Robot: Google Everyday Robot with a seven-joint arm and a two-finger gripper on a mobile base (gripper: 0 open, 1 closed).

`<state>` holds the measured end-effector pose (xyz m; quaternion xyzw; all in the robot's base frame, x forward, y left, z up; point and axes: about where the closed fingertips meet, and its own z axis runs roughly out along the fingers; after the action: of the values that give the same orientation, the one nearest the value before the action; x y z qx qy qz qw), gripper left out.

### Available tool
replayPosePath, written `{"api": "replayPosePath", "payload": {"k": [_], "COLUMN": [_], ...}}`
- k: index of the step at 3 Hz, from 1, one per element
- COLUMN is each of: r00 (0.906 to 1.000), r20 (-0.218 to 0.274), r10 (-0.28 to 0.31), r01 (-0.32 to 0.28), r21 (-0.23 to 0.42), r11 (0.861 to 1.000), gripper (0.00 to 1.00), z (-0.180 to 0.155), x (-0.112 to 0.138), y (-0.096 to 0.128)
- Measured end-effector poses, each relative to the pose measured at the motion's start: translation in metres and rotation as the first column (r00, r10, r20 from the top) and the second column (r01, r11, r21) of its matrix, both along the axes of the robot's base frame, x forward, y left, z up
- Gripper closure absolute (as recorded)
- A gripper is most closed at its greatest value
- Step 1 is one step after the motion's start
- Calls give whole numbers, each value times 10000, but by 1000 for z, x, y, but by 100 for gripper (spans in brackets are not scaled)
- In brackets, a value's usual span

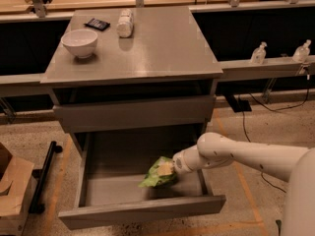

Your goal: Place green rice chip bag into middle drawer

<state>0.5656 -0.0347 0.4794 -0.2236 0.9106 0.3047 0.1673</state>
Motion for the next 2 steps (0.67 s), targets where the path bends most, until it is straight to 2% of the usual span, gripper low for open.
{"api": "replayPosePath", "payload": {"k": [1, 2], "r00": [9985, 9977], "r20": [-519, -607], "r10": [143, 294], "r01": [-108, -227], "r21": [676, 1081], "r11": [9977, 9939], "gripper": [36, 12], "z": [-26, -32], "x": [-5, -7], "y": [15, 28]}}
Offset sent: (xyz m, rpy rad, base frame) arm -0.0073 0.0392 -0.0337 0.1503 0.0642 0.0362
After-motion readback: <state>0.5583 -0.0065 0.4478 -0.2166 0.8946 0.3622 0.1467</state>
